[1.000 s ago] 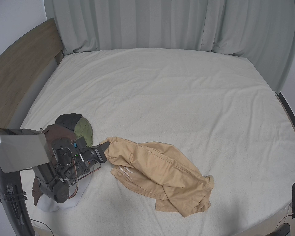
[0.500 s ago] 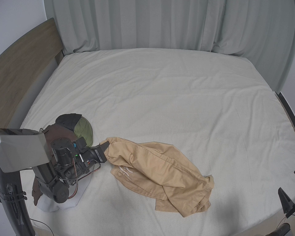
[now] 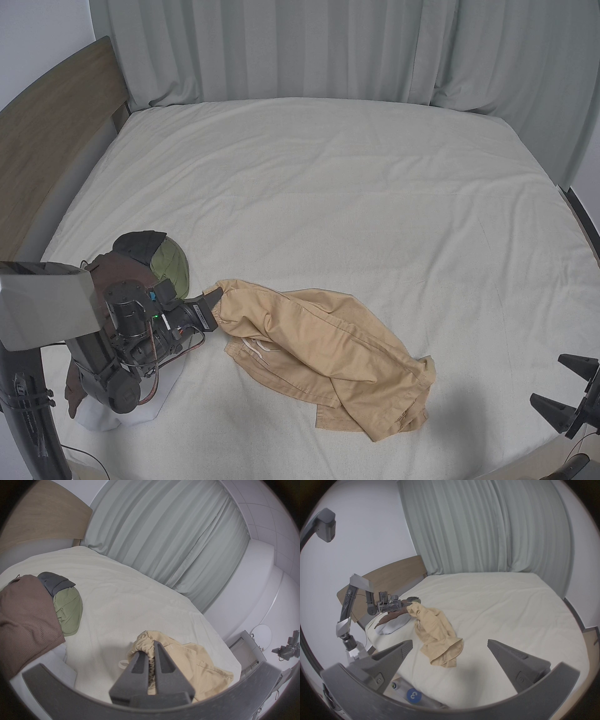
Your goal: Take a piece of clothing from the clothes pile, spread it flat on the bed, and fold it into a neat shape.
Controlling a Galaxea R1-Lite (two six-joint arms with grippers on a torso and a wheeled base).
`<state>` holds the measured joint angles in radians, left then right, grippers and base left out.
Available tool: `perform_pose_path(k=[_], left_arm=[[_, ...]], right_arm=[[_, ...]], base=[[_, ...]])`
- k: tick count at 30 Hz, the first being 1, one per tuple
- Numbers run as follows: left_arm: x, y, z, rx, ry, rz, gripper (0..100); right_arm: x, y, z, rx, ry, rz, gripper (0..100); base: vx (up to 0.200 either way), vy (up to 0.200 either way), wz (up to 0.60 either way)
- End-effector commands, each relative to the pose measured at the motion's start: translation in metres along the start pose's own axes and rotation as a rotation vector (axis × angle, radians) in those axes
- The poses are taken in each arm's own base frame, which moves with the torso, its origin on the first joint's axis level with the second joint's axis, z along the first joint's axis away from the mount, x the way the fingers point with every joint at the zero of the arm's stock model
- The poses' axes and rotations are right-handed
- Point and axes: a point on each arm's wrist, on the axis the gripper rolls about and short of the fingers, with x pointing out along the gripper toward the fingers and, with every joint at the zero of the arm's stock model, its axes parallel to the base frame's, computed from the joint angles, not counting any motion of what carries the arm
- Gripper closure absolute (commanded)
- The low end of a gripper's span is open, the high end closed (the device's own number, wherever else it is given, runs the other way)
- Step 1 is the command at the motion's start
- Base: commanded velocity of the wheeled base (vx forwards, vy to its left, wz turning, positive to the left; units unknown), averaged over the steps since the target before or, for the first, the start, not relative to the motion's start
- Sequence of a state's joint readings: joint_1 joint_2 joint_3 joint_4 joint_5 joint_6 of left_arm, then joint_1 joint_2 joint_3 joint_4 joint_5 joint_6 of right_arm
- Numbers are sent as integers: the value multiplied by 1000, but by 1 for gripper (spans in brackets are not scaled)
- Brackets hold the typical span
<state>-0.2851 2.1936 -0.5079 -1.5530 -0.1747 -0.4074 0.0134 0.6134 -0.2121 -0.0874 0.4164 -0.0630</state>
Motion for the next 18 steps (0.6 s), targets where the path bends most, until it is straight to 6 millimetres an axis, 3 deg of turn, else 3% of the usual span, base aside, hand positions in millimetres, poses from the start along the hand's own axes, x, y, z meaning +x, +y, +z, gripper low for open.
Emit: perform_pose_path(k=[1,12,18], left_arm=[[1,0,-1,0,0,-2,100],[0,-2,3,-1,-12,-9,100],[0,-2,4,0,-15,-10,100]], right_arm=[[17,-5,4,33,98,56,0],[43,-7,10,52,231,171,0],[72,-7,16,54,319,252,0]], base=[[0,0,0],[0,0,0],[0,0,0]])
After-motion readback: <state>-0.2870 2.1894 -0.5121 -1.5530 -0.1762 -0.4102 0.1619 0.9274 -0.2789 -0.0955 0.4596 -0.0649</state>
